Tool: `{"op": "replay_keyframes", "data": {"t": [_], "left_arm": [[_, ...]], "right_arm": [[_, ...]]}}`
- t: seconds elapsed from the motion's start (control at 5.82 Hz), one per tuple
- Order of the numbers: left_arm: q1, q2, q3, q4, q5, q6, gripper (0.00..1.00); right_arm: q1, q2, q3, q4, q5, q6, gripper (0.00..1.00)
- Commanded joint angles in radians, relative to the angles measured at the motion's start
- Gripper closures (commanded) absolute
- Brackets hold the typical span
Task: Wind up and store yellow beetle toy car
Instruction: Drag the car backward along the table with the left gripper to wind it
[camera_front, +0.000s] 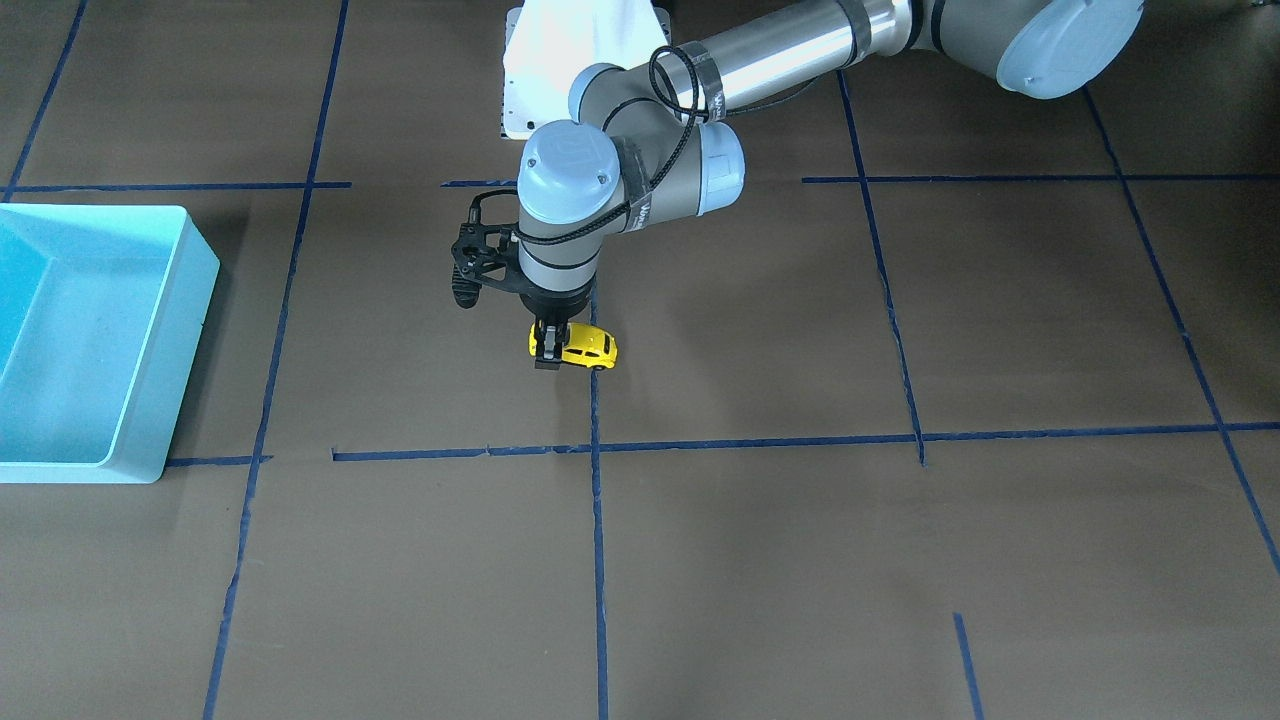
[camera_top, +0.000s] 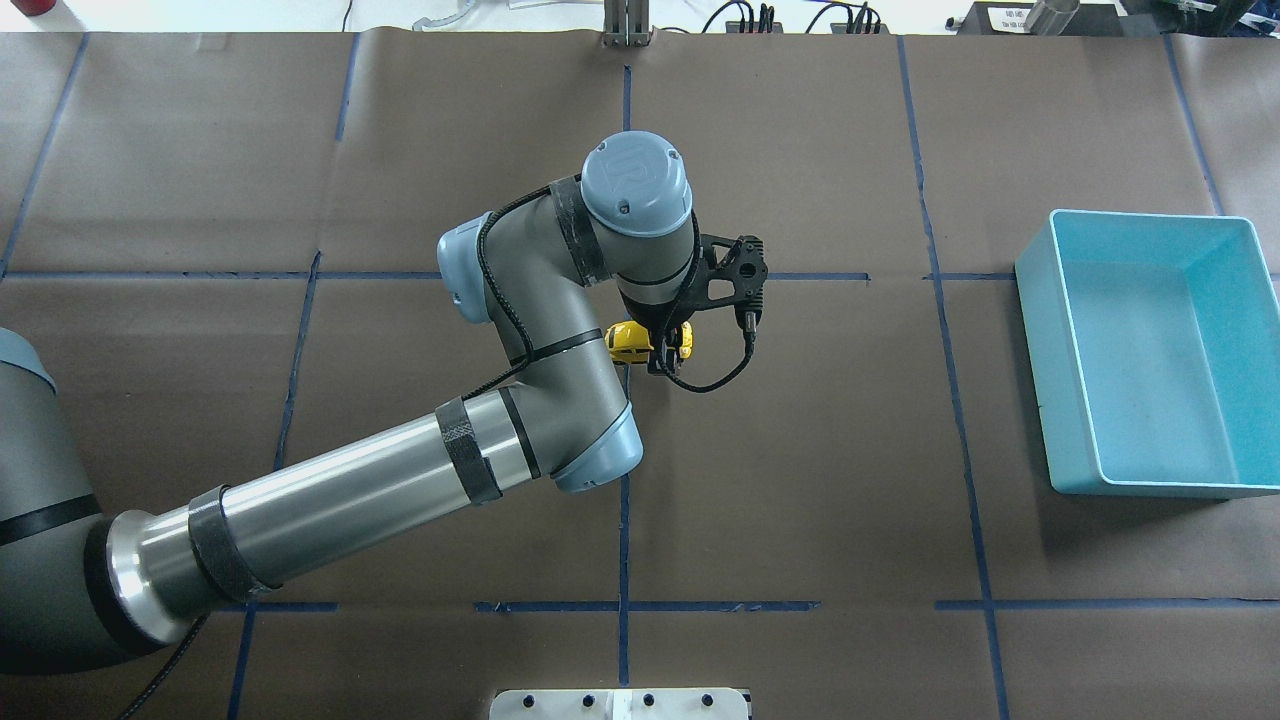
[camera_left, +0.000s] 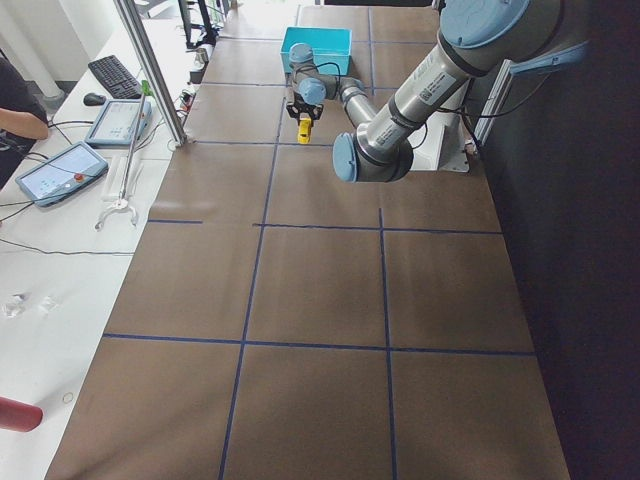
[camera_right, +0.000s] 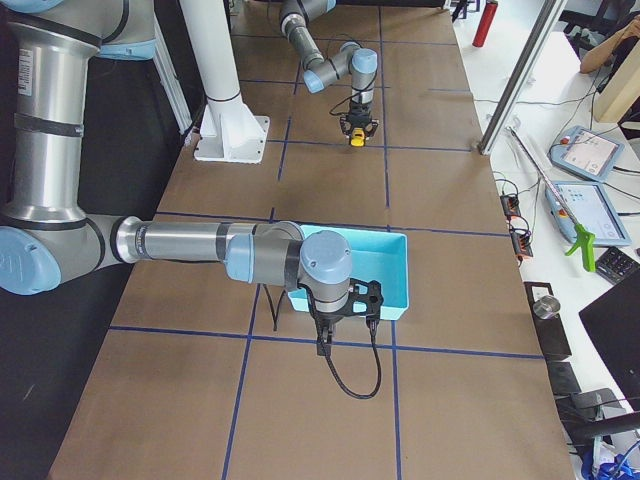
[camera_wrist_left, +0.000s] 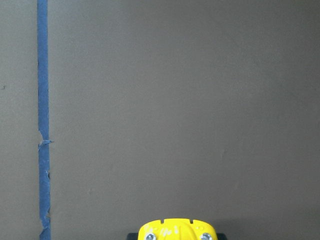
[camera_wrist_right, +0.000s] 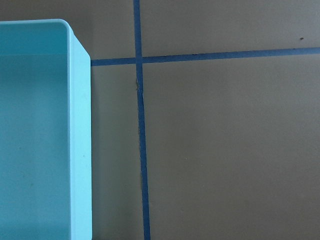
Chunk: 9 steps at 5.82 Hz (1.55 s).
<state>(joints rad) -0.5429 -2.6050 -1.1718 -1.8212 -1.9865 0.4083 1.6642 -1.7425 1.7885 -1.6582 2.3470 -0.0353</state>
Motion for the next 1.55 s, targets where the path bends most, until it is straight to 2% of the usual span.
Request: {"op": "replay_keyframes", "data": {"t": [0.0, 1.37], "left_arm": [[0.0, 0.003, 0.038, -0.065, -0.002, -0.002, 1.0], [-0.005, 0.023, 0.038, -0.09, 0.0, -0.009, 1.0]], "right_arm": [[0.0, 0.0, 0.0, 0.0, 0.0, 0.0, 0.0], [0.0, 0.0, 0.0, 0.0, 0.0, 0.0, 0.0]]}}
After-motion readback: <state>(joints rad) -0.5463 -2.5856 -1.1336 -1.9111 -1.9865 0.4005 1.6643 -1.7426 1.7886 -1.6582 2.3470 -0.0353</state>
